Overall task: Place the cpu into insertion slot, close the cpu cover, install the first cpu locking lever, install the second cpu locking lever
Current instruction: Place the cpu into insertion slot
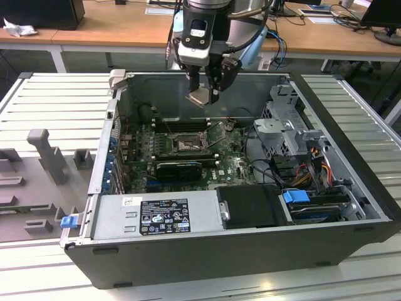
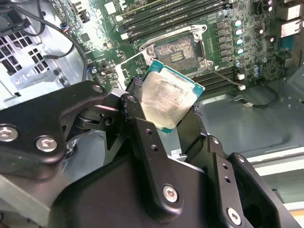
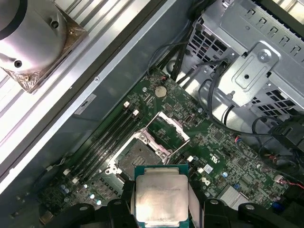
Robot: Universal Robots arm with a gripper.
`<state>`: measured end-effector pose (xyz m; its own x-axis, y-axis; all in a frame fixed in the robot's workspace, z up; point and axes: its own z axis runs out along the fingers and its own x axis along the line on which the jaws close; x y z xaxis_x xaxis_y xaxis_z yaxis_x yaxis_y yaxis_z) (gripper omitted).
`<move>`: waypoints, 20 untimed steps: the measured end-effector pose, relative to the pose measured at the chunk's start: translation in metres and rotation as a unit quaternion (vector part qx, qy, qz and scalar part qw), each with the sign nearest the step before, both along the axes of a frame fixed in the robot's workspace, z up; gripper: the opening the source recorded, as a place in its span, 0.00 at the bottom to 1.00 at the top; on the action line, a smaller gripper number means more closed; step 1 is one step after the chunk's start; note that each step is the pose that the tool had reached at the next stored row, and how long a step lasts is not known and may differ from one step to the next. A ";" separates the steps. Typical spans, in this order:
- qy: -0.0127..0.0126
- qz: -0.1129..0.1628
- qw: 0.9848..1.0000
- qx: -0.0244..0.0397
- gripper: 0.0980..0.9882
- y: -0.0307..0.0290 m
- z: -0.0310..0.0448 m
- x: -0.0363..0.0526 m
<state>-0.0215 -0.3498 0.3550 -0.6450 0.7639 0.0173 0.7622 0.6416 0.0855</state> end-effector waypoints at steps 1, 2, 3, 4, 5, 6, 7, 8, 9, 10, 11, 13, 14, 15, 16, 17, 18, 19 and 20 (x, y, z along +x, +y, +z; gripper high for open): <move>0.000 -0.004 1.000 0.000 0.49 0.0000 0.0000 0.0000; 0.000 -0.006 1.000 0.000 0.49 0.0000 -0.0001 0.0000; 0.000 -0.010 1.000 0.000 0.49 0.0000 -0.0001 0.0000; 0.000 -0.013 1.000 0.000 0.49 0.0000 -0.0001 0.0000; 0.000 -0.016 1.000 0.000 0.49 0.0000 -0.0001 0.0000; 0.000 -0.022 1.000 0.000 0.49 0.0000 -0.0002 0.0000; 0.000 -0.025 1.000 0.000 0.49 0.0000 -0.0002 0.0000; 0.000 -0.028 1.000 0.000 0.49 0.0000 -0.0002 0.0000; 0.000 -0.034 0.999 0.000 0.49 0.0000 -0.0002 0.0000; 0.000 -0.040 0.999 0.000 0.49 0.0000 -0.0003 0.0000; 0.000 -0.046 0.999 0.000 0.49 0.0000 -0.0004 0.0000; 0.000 -0.053 0.999 0.000 0.49 0.0000 -0.0005 0.0000; 0.000 -0.058 0.998 0.000 0.49 0.0000 -0.0006 0.0000; 0.000 -0.061 0.998 0.000 0.49 0.0000 -0.0006 0.0000; 0.000 -0.069 0.998 0.000 0.49 0.0000 -0.0007 0.0000; 0.000 -0.077 0.997 0.000 0.49 0.0000 -0.0008 0.0000; 0.000 -0.092 0.996 0.000 0.49 0.0000 -0.0010 0.0000; 0.000 -0.098 0.995 0.000 0.49 0.0000 -0.0011 0.0000; 0.000 -0.103 0.995 0.000 0.49 0.0000 -0.0012 0.0000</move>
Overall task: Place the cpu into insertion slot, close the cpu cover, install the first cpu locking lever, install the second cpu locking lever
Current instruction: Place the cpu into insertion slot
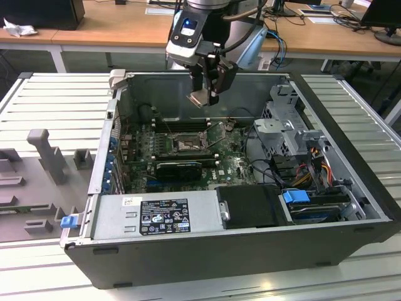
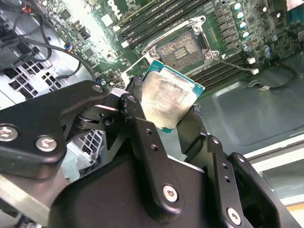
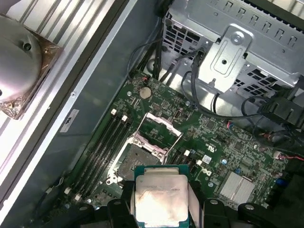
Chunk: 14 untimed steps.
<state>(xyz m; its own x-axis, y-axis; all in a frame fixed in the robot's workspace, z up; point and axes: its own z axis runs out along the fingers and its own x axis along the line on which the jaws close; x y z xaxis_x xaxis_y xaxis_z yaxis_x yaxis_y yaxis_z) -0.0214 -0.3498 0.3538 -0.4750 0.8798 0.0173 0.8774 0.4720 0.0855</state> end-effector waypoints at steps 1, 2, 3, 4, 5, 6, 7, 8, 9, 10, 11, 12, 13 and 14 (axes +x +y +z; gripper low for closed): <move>0.000 -0.007 1.000 0.000 0.49 0.0000 -0.0001 0.0000; 0.000 -0.013 1.000 0.000 0.49 0.0000 -0.0002 0.0000; 0.000 -0.022 1.000 0.000 0.49 0.0000 -0.0004 0.0000; 0.000 -0.033 0.999 0.000 0.49 0.0000 -0.0007 0.0000; 0.000 -0.041 0.999 0.000 0.49 0.0000 -0.0010 0.0000; 0.000 -0.050 0.999 0.000 0.49 0.0000 -0.0012 0.0000; 0.000 -0.061 0.998 0.000 0.49 0.0000 -0.0017 0.0000; 0.000 -0.069 0.998 0.000 0.49 0.0000 -0.0019 0.0000; 0.000 -0.079 0.997 0.000 0.49 0.0000 -0.0023 0.0000; 0.000 -0.087 0.996 0.000 0.49 0.0000 -0.0027 0.0000; 0.000 -0.095 0.995 0.000 0.49 0.0000 -0.0030 0.0000; 0.000 -0.111 0.994 0.000 0.49 0.0000 -0.0038 0.0000; 0.000 -0.119 0.993 0.000 0.49 0.0000 -0.0041 0.0000; 0.000 -0.128 0.992 0.000 0.49 0.0000 -0.0046 0.0000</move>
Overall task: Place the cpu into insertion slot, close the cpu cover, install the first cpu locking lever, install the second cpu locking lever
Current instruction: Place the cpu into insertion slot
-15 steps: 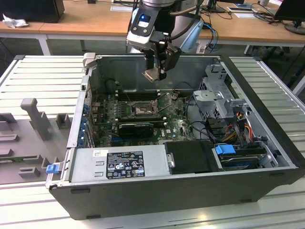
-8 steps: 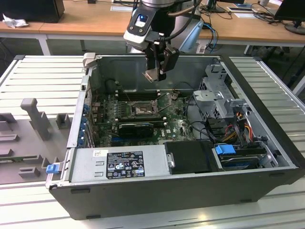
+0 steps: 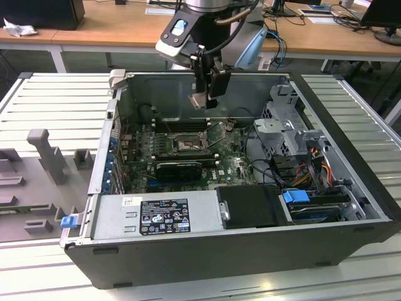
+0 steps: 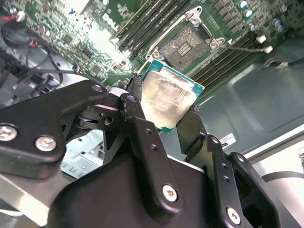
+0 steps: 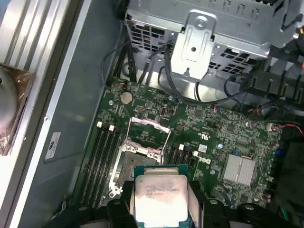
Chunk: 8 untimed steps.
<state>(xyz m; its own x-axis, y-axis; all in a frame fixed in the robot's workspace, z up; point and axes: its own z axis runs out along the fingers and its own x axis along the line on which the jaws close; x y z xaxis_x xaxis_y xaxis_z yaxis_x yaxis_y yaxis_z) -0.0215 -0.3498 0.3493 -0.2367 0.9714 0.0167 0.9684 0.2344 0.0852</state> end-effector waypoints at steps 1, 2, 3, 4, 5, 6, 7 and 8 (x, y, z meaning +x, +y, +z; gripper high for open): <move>0.000 -0.008 1.000 0.000 0.49 0.0000 -0.0004 0.0000; 0.000 -0.017 1.000 0.000 0.49 0.0000 -0.0008 0.0000; 0.000 -0.026 1.000 0.000 0.49 0.0000 -0.0012 0.0000; 0.000 -0.035 0.999 0.000 0.49 0.0000 -0.0016 0.0000; 0.000 -0.046 0.999 0.000 0.49 0.0000 -0.0022 0.0000; 0.000 -0.054 0.999 0.000 0.49 0.0000 -0.0026 0.0000; 0.000 -0.063 0.998 0.000 0.49 0.0000 -0.0031 0.0000; 0.000 -0.071 0.997 0.000 0.49 0.0000 -0.0035 0.0000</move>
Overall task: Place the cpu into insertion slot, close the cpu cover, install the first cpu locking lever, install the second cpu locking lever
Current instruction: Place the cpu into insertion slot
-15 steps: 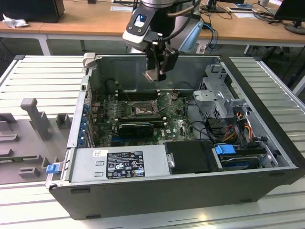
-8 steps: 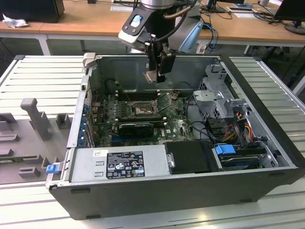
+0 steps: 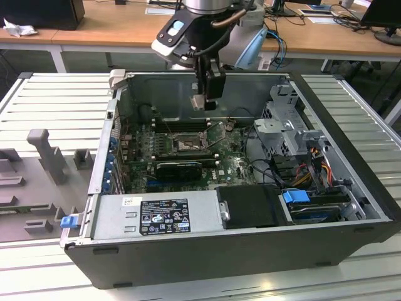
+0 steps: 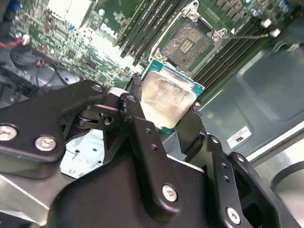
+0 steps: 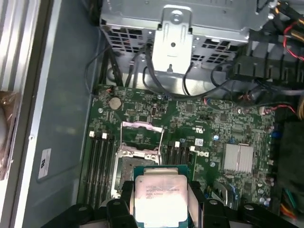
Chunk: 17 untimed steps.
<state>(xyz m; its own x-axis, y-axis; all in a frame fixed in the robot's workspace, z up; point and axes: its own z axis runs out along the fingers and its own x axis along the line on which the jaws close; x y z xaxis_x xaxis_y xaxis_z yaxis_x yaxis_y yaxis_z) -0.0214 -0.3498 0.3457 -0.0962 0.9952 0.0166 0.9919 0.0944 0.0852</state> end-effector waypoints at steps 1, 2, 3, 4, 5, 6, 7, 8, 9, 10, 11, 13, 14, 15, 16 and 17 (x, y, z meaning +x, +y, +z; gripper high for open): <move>0.000 -0.009 1.000 0.000 0.49 0.0000 -0.0006 0.0000; 0.000 -0.017 1.000 0.000 0.49 0.0000 -0.0011 0.0000; 0.000 -0.028 1.000 0.000 0.49 0.0000 -0.0021 0.0000; 0.000 -0.035 0.999 0.000 0.49 0.0000 -0.0028 0.0000; 0.000 -0.042 0.999 0.000 0.49 0.0000 -0.0047 0.0000; 0.000 -0.044 0.999 0.000 0.49 0.0000 -0.0064 0.0000; 0.000 -0.046 0.999 0.000 0.49 0.0000 -0.0095 0.0000; 0.000 -0.048 0.999 0.000 0.49 0.0000 -0.0129 0.0000; 0.000 -0.063 0.998 0.000 0.49 0.0000 -0.0157 0.0000; 0.000 -0.071 0.997 0.000 0.49 0.0000 -0.0170 0.0000; 0.000 -0.081 0.997 0.000 0.49 0.0000 -0.0185 0.0000; 0.000 -0.095 0.995 0.000 0.49 0.0000 -0.0224 0.0000; 0.000 -0.095 0.995 0.000 0.49 0.0002 -0.0244 -0.0001; 0.000 -0.085 0.996 0.000 0.49 0.0004 -0.0272 -0.0001; 0.000 -0.065 0.998 0.000 0.49 0.0004 -0.0307 -0.0001; 0.000 -0.056 0.998 0.000 0.49 0.0004 -0.0319 -0.0001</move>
